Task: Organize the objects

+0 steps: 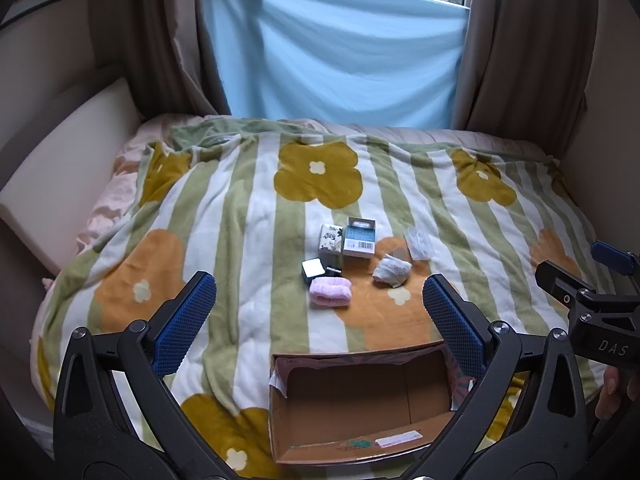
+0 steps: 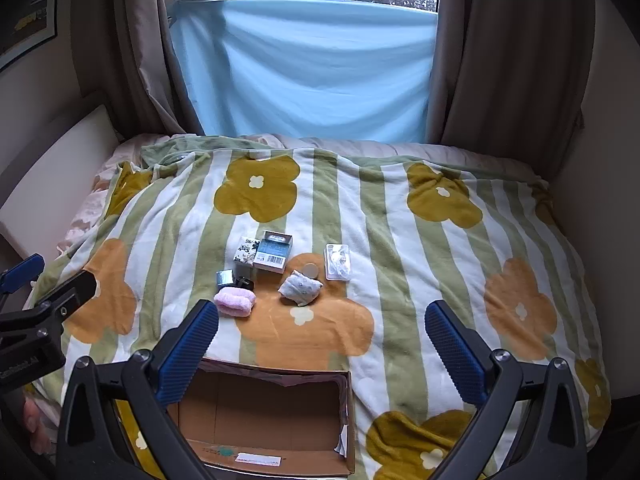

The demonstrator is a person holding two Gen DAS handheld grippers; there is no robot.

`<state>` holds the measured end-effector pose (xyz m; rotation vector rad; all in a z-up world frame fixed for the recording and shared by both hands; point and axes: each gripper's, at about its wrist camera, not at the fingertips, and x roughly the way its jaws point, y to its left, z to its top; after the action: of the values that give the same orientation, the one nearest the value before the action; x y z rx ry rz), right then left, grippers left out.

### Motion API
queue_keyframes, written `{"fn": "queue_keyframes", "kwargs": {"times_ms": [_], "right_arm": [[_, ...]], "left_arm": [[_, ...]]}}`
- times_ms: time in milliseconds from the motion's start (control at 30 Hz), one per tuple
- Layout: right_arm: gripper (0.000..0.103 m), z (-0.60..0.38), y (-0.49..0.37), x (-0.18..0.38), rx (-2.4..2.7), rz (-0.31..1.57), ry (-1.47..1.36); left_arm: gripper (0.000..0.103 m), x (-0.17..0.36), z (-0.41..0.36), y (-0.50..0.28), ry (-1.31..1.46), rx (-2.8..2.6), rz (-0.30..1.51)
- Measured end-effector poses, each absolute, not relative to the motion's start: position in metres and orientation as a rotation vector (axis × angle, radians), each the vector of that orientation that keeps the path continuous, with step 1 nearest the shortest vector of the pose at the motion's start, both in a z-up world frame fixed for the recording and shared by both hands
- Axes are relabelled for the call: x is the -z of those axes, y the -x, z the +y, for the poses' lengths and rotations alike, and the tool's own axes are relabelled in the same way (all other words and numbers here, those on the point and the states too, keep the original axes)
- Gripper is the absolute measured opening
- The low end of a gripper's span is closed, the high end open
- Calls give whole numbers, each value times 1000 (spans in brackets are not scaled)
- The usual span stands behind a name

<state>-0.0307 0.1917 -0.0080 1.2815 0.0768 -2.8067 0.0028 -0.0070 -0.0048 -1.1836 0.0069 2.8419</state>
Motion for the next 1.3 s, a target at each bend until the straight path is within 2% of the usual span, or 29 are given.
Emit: {"fn": "queue_keyframes", "kwargs": {"times_ms": [1300], "right_arm": [[102,189,25,11,2807,76,-1263]], "left_arm": [[103,8,0,-7,1217,-2897,-39]]}}
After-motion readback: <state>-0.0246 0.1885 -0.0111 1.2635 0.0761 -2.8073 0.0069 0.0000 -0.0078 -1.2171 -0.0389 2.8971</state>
